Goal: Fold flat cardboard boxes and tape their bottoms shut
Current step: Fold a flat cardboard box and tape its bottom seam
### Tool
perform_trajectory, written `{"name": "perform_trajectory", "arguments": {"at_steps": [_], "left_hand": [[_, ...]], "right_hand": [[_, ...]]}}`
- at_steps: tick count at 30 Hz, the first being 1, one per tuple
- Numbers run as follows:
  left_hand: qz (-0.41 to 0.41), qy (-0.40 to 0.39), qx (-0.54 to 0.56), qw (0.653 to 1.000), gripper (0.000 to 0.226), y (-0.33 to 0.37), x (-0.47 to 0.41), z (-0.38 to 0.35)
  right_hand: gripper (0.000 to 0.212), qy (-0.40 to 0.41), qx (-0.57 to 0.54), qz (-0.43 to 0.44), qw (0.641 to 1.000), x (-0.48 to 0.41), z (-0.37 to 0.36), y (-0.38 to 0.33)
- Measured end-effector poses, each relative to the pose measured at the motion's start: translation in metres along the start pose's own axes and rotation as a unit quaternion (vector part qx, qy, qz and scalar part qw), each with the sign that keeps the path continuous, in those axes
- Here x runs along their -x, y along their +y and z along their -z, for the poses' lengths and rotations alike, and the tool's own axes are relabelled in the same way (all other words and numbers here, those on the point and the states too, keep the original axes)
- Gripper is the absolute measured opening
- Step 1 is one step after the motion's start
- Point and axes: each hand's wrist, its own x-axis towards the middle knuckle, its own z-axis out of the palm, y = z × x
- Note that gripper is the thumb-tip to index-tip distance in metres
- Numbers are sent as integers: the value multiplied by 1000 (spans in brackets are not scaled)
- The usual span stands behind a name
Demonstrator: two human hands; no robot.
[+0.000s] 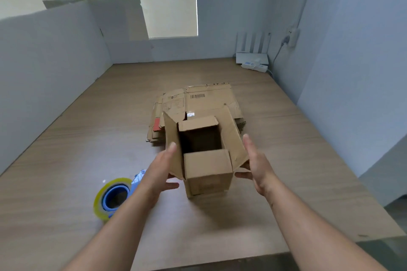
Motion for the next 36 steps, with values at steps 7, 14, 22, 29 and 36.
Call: {"name": "perform_trajectory", "arguments": {"at_steps": [7,14,22,29,36], "left_hand": [[-124,30,-306,943,73,-7,-4,-5],[-41,24,-566,823,52,26,-23,-11],[-8,5,-665,747,56,42,-37,-24],[-55,-28,-483,874,22,26,-26,-8],[-113,-116,-461,873,89,-4,-12,13]], "right_hand": [[77,17,187,86,978,-2,-6,0],[54,-3,222,73,972,-4,-3,-8],[41,-15,245,55,968,-15,-2,-12],[86,77,466,105,875,-39,0,-34],[92,42,644,115,755,-85,-24,-75]]}}
